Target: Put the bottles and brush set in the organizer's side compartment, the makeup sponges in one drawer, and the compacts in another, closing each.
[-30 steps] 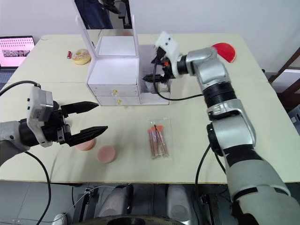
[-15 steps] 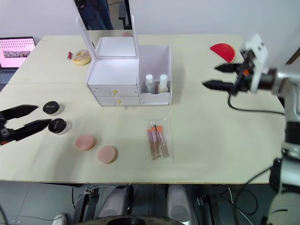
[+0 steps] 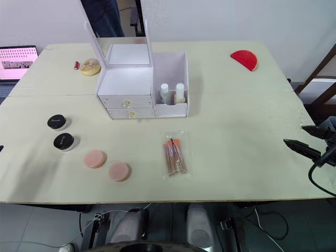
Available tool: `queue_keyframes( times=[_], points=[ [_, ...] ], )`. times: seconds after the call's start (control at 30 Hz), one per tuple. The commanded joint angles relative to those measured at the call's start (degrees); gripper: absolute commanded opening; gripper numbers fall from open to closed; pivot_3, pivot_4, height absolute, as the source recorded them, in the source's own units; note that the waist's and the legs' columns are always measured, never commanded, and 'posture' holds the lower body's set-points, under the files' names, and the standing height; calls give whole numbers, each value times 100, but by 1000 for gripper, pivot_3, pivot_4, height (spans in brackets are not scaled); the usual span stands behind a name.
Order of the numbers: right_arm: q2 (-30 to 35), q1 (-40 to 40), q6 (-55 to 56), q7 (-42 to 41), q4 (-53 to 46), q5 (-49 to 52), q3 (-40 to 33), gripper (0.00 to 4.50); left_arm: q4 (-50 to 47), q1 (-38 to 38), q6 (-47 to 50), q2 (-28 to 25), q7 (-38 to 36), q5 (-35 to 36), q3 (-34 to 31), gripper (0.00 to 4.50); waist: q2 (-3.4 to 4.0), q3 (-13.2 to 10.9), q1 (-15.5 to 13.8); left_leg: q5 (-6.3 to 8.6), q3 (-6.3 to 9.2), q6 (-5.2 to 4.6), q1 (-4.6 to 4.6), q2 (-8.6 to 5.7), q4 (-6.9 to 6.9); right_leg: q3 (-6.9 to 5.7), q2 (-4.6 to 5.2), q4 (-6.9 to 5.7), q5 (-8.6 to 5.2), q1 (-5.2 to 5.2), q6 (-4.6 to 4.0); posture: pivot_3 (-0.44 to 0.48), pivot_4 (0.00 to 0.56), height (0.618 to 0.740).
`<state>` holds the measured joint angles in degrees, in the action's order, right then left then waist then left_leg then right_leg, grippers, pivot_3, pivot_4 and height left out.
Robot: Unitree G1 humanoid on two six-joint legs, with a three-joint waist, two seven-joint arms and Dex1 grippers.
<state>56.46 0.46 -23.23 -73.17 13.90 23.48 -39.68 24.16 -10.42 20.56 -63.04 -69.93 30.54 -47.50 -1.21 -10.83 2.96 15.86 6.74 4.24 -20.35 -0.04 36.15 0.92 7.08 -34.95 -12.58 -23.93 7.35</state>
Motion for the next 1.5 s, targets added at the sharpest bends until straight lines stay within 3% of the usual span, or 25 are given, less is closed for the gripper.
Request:
queue_keyframes(
  times=[0.03,0.3,0.47,0.63,0.73,0.93,1.03,1.23,1.27,1.5],
  points=[
    [5,7,114,96,-223,276,-236,4466,19,106,-129,-128,-90,-35,-32,4500,0,0,18,0,-1,0,0,0,-1,1,0,-1,1,0,-1,0,150,739],
    [89,108,95,257,-458,452,-173,4466,209,311,-198,-167,-157,-115,59,4500,-1,0,-26,2,-2,-3,-2,0,-13,3,-1,-1,7,-4,-9,0,150,739],
    [128,47,-606,369,-1590,955,85,4466,-509,448,23,38,-187,2,465,4500,0,0,-52,2,-1,-4,0,0,-5,3,-2,-3,-2,-2,5,0,150,739],
    [153,-592,-1604,869,-3028,1621,952,4466,-2894,609,721,736,304,469,1582,4500,-2,0,-66,2,-1,-2,-1,1,1,7,-2,-1,-1,17,4,0,150,739],
    [87,-1030,-2011,1152,-3601,1819,1659,4466,-4279,950,1195,1257,847,720,2604,4500,-7,1,-91,2,2,-2,0,1,0,7,-3,4,4,17,1,0,150,739],
    [-122,-1661,-2613,1565,-3971,2083,2645,4466,-5352,1867,1606,2207,1719,475,4423,4500,-8,1,-190,3,3,-4,-4,0,0,9,-11,20,26,17,9,0,150,739],
    [-107,-1810,-3039,1680,-4043,2148,3108,4500,-5319,2183,1596,2512,1790,276,5096,3592,-8,1,-220,3,4,-5,-2,0,2,10,-13,21,24,21,5,0,150,739],
    [-185,-2525,-4296,2007,-3222,2279,3683,4500,-4606,2659,1185,2935,1633,-289,6023,357,-8,1,-225,2,4,-7,-2,0,12,10,-16,31,23,30,-18,0,150,739],
    [-224,-2653,-4545,1980,-3072,2359,3786,4500,-4470,2738,1133,3053,1633,-355,6128,24,-8,1,-227,2,4,-7,-2,0,11,10,-17,36,25,33,-19,0,150,739],
    [-861,-3516,-6103,2215,-2062,2487,4344,4500,-3825,2948,823,3447,1574,-852,6614,24,-5,2,-210,8,7,-19,-9,0,6,10,-21,70,35,39,-7,0,150,739]
  ],
)
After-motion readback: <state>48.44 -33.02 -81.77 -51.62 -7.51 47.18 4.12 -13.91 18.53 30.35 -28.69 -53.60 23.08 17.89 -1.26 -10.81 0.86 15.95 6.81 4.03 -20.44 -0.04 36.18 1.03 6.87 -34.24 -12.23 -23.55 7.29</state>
